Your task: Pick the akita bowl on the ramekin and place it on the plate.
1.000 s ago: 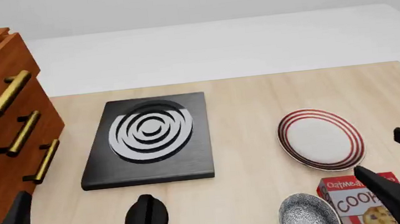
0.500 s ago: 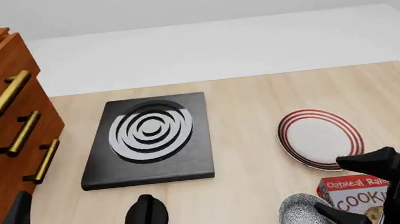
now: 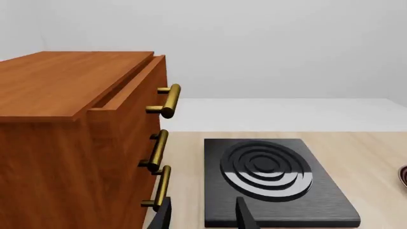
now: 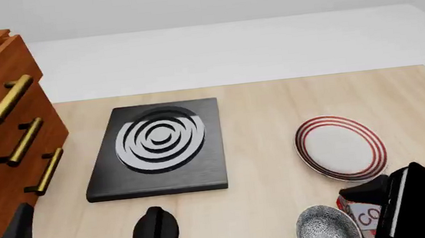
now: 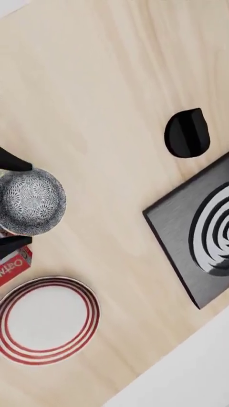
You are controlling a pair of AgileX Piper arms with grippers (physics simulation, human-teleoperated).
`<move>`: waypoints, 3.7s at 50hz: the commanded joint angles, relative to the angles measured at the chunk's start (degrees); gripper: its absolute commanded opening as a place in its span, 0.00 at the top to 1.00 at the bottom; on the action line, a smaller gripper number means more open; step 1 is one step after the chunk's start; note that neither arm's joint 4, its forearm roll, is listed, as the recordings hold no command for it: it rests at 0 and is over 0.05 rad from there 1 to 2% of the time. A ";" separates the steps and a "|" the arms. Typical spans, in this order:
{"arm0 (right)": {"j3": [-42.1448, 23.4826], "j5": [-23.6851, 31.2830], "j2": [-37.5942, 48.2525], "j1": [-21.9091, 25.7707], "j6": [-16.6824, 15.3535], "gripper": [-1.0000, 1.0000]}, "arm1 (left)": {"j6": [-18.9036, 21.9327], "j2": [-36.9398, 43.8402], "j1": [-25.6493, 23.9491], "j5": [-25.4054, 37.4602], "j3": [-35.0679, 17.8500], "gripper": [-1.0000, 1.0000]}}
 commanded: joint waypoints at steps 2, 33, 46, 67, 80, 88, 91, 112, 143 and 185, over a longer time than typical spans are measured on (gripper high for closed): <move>1.51 -1.85 3.91 1.96 0.69 0.00 | -0.01 -0.01 0.00 -0.02 0.00 0.00; 6.18 -12.01 16.05 4.82 1.06 0.00 | 0.01 0.00 -0.01 -0.01 0.00 0.00; 8.54 -14.69 17.83 4.79 1.06 0.00 | -0.01 0.00 0.00 -0.01 0.00 0.00; 10.03 -18.88 21.36 5.66 2.93 0.00 | 0.01 0.00 0.00 0.00 0.00 0.00; 12.09 -22.45 23.27 4.90 3.21 0.00 | 0.01 -0.01 0.01 -0.01 0.00 0.00; 13.27 -24.74 24.96 4.36 3.29 0.00 | 0.01 0.00 0.00 0.00 0.00 0.00; 13.34 -25.17 25.64 4.55 3.51 0.00 | -0.01 0.01 -0.01 0.01 0.00 0.00; 12.16 -21.97 22.47 2.99 0.71 1.00 | 0.00 0.00 0.00 -0.01 0.00 0.00; 5.27 -7.28 10.85 -0.79 -4.96 1.00 | 0.00 0.00 0.00 0.01 0.00 0.00; -4.90 6.26 1.57 -6.97 -9.91 1.00 | 0.00 0.00 0.00 0.00 0.00 0.00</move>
